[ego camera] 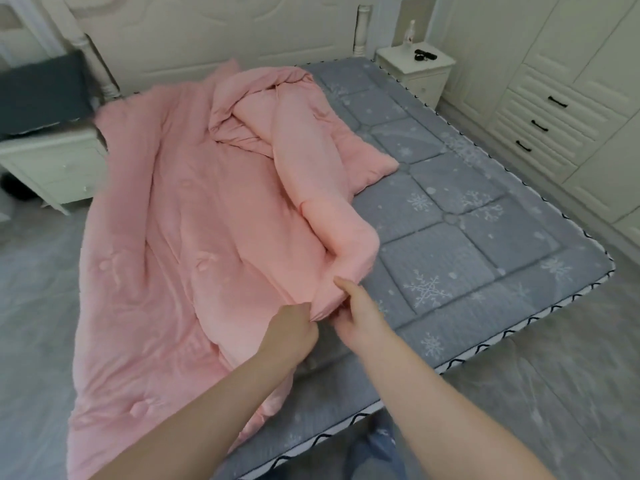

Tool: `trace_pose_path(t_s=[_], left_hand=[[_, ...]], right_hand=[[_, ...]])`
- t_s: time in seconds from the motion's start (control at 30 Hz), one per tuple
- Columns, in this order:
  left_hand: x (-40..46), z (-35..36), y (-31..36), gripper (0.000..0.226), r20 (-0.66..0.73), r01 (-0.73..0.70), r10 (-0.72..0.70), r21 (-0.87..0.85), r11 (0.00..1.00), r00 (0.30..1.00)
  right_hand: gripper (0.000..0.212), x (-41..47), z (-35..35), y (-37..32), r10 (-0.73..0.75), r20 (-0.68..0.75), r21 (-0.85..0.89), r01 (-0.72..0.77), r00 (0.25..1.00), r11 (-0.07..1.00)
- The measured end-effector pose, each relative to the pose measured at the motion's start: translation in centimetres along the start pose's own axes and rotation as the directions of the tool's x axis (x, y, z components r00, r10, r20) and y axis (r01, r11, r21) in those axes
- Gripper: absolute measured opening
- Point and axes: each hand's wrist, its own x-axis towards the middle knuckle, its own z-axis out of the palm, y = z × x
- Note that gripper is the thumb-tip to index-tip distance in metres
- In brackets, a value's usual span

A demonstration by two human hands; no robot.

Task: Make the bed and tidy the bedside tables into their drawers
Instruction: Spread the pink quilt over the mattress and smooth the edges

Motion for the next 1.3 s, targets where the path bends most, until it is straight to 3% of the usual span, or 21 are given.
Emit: trace_pose_path(t_s=[0.07,0.23,0.37,0.43,0.57,0.67,0.77,0.97,1.0,1.1,1.17,1.3], left_hand=[[0.2,1.9,1.1,0.029,0.005,0.108,-0.108,0.012,0.994,0.994],[-0.8,5.2,5.0,0.042,-0.039,0.33,-0.335,-0.103,0.939,0.941],[-1.3,5.2,8.6,0.046,-0.132,0.351,-0.373,-0.164,0.922,0.918],[-1.5,5.3,9.2,0.048,-0.166,0.355,-0.381,-0.165,0.92,0.91],[-2.3,6.5,10.1,0.049,-0.164,0.385,-0.414,-0.18,0.905,0.895],[-3.1,7.9,11.2,0.051,-0.12,0.364,-0.39,-0.19,0.912,0.913],[-3.4,8.9,12.8,0.052,-0.139,0.346,-0.377,-0.202,0.916,0.916],[-5.0,10.1,13.9,0.054,-0.118,0.232,-0.264,-0.23,0.945,0.957],[-5.2,10.4,13.8,0.056,-0.117,0.207,-0.239,-0.236,0.949,0.964],[-5.5,11.9,14.6,0.055,-0.06,0.169,-0.186,-0.219,0.961,0.981],[-5.5,13.1,15.8,0.055,-0.012,0.175,-0.183,-0.238,0.955,0.983],[-5.0,15.5,18.2,0.058,0.02,0.294,-0.302,-0.299,0.908,0.953]], right_hand=[[0.044,2.2,-1.1,-2.9,0.126,-0.046,-0.075,-0.129,0.991,0.989],[0.043,5.6,-1.2,-9.7,0.269,-0.077,-0.26,-0.28,0.96,0.924],[0.008,6.9,-0.4,-13.8,0.203,-0.1,-0.524,-0.226,0.974,0.821],[0.012,7.9,-0.5,-14.5,0.098,-0.092,-0.611,-0.133,0.991,0.78],[0.024,6.7,-1.9,-15.4,0.04,0.04,-0.586,-0.009,0.998,0.811],[0.022,4.5,-3.7,-15.7,-0.088,-0.034,-0.522,0.058,0.996,0.851],[0.022,1.8,-4.9,-16.4,-0.143,-0.009,-0.423,0.126,0.99,0.897],[0.017,-2.6,-7.0,-18.3,-0.228,0.048,-0.468,0.224,0.972,0.855],[0.02,-3.2,-7.6,-18.4,-0.24,0.062,-0.482,0.24,0.969,0.843],[0.056,-4.2,-9.9,-18.3,-0.289,0.063,-0.513,0.28,0.955,0.811],[0.062,-5.1,-11.1,-17.9,-0.284,0.072,-0.512,0.279,0.956,0.812],[0.044,-6.4,-13.3,-17.2,-0.252,0.061,-0.493,0.249,0.966,0.833]])
